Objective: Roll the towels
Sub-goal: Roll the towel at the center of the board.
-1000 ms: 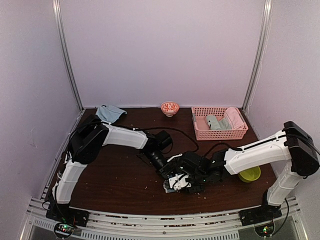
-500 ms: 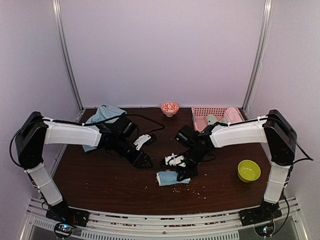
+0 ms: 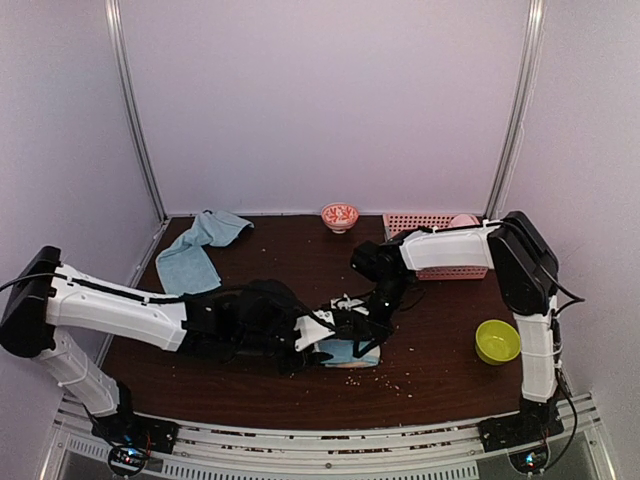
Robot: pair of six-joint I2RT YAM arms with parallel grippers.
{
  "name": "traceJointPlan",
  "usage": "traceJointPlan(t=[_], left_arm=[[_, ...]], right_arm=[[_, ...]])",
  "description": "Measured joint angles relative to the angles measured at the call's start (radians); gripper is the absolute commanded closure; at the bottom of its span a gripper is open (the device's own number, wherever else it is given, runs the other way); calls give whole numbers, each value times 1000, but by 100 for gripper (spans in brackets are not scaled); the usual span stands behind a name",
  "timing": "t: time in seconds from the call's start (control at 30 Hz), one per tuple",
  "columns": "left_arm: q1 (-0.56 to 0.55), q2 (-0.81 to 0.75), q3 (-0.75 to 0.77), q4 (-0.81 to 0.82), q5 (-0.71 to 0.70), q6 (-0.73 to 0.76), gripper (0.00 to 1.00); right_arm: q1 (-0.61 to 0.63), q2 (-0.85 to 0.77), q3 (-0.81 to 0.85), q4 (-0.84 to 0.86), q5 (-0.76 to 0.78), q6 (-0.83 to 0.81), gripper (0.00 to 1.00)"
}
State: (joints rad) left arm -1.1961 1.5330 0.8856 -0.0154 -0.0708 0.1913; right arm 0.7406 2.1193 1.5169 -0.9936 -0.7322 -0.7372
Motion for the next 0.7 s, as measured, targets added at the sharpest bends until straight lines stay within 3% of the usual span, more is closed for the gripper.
traceJointPlan(t=[0.23, 0.47, 0.7], left_arm=[[-40, 262, 127, -12, -133, 92, 52], [-46, 362, 175, 2, -240, 172, 51], [-62, 435, 224, 7, -293, 226, 73]], right_arm=[[-13, 41, 49, -64, -38, -1, 83], [-17, 70, 82, -118, -61, -27, 83], [-38, 110, 123, -196, -105, -64, 81]])
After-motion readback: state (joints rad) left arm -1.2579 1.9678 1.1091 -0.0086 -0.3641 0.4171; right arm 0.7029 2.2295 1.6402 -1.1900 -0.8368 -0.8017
